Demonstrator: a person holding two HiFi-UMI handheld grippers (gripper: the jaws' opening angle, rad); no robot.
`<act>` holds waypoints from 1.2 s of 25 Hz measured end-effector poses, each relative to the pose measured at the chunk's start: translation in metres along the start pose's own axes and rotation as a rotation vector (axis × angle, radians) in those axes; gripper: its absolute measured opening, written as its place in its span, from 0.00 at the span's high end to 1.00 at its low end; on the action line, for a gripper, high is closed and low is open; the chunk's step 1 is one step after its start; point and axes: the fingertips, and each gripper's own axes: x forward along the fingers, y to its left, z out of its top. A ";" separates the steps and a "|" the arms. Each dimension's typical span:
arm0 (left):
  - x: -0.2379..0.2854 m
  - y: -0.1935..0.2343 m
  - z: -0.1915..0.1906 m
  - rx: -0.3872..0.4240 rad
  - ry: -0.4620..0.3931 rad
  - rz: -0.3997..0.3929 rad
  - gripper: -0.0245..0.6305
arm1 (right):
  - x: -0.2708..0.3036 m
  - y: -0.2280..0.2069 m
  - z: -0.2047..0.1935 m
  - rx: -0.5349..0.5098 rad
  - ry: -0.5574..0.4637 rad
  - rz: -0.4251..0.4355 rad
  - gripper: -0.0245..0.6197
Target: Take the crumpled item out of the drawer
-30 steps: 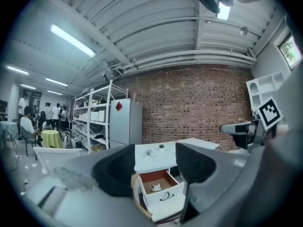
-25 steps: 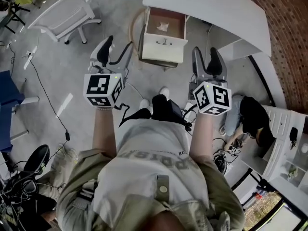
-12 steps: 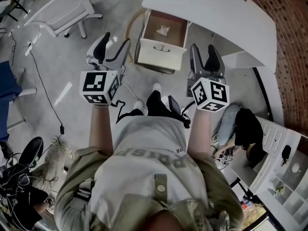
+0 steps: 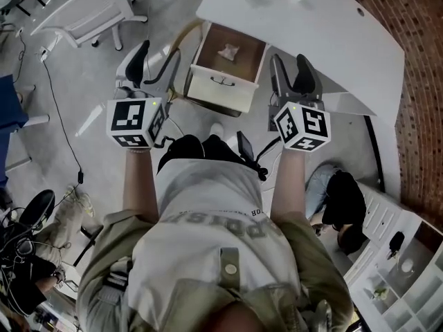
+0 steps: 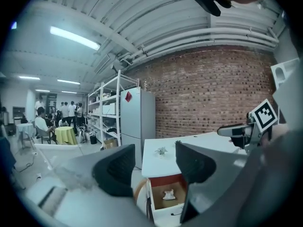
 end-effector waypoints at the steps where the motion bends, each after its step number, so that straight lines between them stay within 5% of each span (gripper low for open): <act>1: 0.003 0.002 -0.003 -0.002 0.012 0.007 0.53 | 0.007 -0.003 -0.004 0.007 0.009 0.003 0.58; 7: 0.020 0.019 -0.031 -0.020 0.095 0.016 0.53 | 0.051 -0.004 -0.049 0.030 0.111 0.029 0.56; 23: 0.098 0.063 -0.107 -0.112 0.261 -0.061 0.51 | 0.187 0.008 -0.228 -0.151 0.565 0.155 0.55; 30: 0.122 0.067 -0.136 -0.088 0.300 -0.105 0.51 | 0.225 -0.002 -0.308 -0.249 0.768 0.212 0.56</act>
